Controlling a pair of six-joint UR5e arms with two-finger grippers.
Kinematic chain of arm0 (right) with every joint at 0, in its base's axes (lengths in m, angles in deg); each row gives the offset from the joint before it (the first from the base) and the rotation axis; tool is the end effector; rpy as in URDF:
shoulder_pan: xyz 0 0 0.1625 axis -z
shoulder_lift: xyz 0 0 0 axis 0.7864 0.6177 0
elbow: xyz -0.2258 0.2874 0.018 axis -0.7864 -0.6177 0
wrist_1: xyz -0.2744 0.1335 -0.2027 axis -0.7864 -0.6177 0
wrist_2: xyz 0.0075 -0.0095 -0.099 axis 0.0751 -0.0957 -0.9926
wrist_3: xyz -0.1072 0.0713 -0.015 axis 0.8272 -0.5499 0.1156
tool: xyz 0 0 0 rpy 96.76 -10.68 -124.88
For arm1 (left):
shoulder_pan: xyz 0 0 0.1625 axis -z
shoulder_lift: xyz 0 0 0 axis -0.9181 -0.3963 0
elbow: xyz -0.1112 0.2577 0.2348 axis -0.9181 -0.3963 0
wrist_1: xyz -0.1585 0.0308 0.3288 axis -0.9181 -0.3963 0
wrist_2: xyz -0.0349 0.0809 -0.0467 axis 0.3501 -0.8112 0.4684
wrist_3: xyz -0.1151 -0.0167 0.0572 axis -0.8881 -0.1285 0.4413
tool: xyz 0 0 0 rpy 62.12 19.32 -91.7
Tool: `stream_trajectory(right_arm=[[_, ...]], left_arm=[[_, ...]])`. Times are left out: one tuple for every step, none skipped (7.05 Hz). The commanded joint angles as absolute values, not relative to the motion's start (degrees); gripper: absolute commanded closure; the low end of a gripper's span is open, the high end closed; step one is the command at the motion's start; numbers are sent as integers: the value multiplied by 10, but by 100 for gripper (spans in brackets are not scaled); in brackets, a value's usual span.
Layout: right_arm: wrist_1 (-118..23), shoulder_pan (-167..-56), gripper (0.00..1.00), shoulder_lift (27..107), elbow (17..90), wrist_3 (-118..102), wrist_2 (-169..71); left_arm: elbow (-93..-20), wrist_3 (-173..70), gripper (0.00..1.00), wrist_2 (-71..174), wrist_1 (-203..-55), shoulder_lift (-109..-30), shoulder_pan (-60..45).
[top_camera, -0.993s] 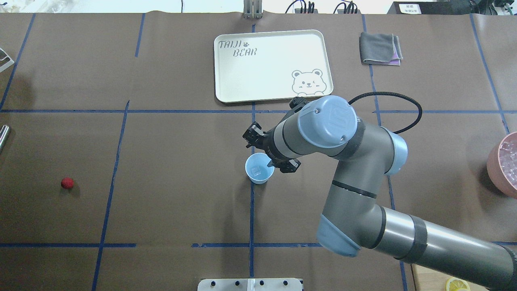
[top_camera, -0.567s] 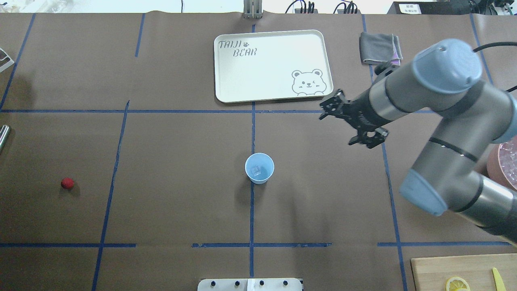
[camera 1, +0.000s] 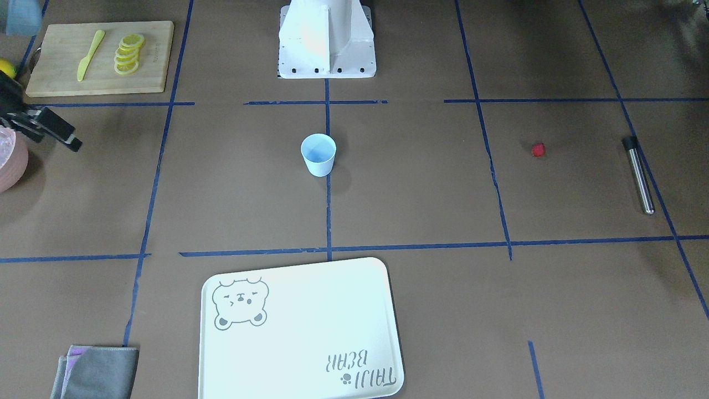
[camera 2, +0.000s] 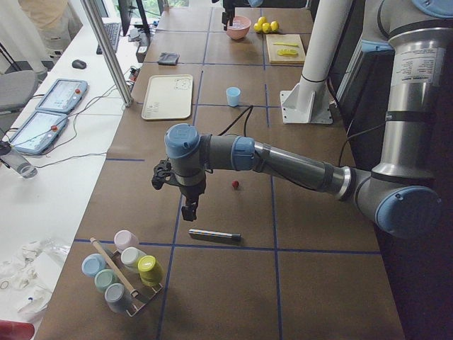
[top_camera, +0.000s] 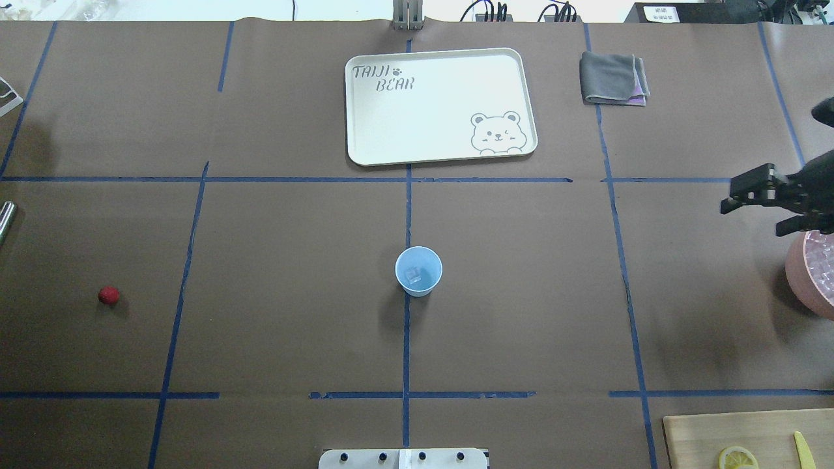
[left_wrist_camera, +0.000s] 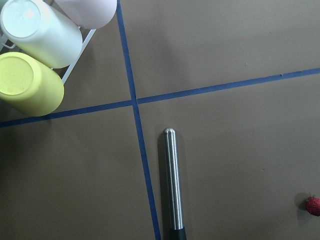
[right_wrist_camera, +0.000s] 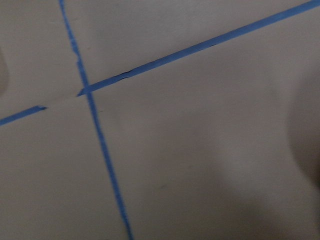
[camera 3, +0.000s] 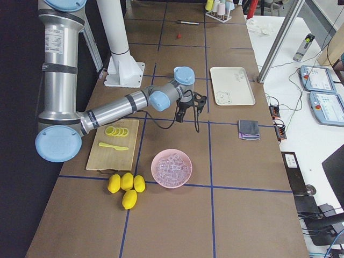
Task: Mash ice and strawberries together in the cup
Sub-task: 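Withdraw the pink bowl with the right gripper back to its start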
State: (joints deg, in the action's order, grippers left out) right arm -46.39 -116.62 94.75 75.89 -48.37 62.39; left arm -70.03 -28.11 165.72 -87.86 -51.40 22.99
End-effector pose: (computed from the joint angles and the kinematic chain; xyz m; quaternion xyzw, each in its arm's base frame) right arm -0.1363 -0.3898 0.4486 -0.0473 -0.4397 0.1443 0.8852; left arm -0.0377 -0.4385 0.5226 0.0395 0.3868 0.0781 0.9180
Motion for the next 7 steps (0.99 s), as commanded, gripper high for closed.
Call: stream_trajectory(right_arm=[[-466,-1259,0,1022,711,-264,635],[-466,-1294,0,1024,664,-194,643],[-466,-1319,0,1021,622,-147,658],[-466,-1324,0,1022,604,-139,668],[-465,-1324,0,1021,590,-144,677],[-465,-1324,1,1020,590,-148,676],[-465,-1324,14,1020,581,-146,677]], left_arm=[[-701,-281,0,1658,-879,-514,230],[-701,-281,0,1658,-878,-514,230],[-704,-281,0,1658,-879,-510,230],[-708,-281,0,1658,-879,-507,231],[-709,-281,0,1658,-878,-506,231],[-708,-281,0,1658,-879,-506,230],[-708,-281,0,1658,-879,-506,230]])
